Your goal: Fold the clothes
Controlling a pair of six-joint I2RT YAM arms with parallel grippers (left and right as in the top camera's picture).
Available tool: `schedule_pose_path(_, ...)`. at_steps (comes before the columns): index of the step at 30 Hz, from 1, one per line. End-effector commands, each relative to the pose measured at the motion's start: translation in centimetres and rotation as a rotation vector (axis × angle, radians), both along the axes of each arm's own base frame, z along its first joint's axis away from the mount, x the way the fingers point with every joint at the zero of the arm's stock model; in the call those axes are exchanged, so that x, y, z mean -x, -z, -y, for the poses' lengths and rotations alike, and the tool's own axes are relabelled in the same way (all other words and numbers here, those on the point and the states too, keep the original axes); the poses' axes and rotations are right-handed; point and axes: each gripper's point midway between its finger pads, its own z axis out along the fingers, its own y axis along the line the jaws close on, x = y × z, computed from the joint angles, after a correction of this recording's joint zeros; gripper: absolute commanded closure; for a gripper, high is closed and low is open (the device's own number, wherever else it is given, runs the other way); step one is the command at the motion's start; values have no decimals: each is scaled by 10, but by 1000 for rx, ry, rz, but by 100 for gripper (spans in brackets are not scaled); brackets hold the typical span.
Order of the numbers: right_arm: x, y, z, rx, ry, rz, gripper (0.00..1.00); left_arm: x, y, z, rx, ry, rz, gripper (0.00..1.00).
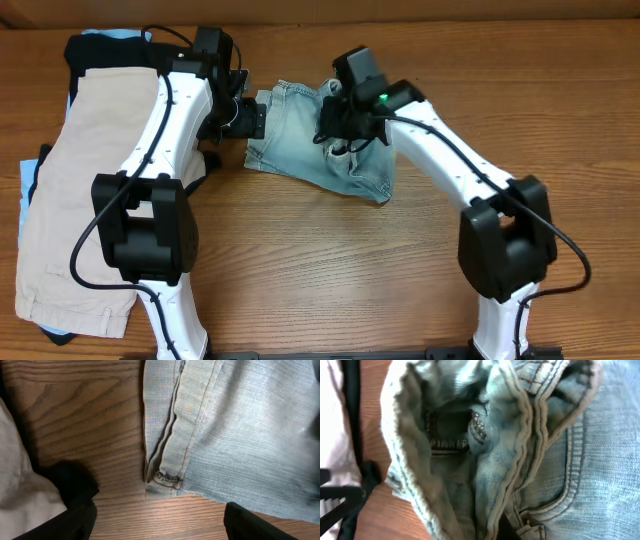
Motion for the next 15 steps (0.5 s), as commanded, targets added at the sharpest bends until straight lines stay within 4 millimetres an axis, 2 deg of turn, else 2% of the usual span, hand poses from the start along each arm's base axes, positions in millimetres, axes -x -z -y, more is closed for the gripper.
schedule_pose_path(1, -17, -35, 7, -65, 86, 56, 96, -5, -10, 2, -5, 22, 35, 16)
schedule_pose_path(6, -17, -82, 27, -79, 69, 112, 96, -17, -9, 4, 5, 24, 82, 16)
schedule_pose_path(9, -7, -114, 48, -58, 57, 137, 96, -26, -4, 8, 20, 28, 109, 24)
schedule_pose_path(11, 4, -132, 63, -40, 46, 138, 96, -30, 1, 17, 53, 41, 112, 27)
schedule_pose_path(13, 23, -147, 83, -14, 26, 109, 96, -34, 6, 26, 100, 52, 114, 28)
schedule_pose_path(15, 38, -151, 99, 7, 18, 73, 96, -37, 10, 34, 147, 68, 116, 30)
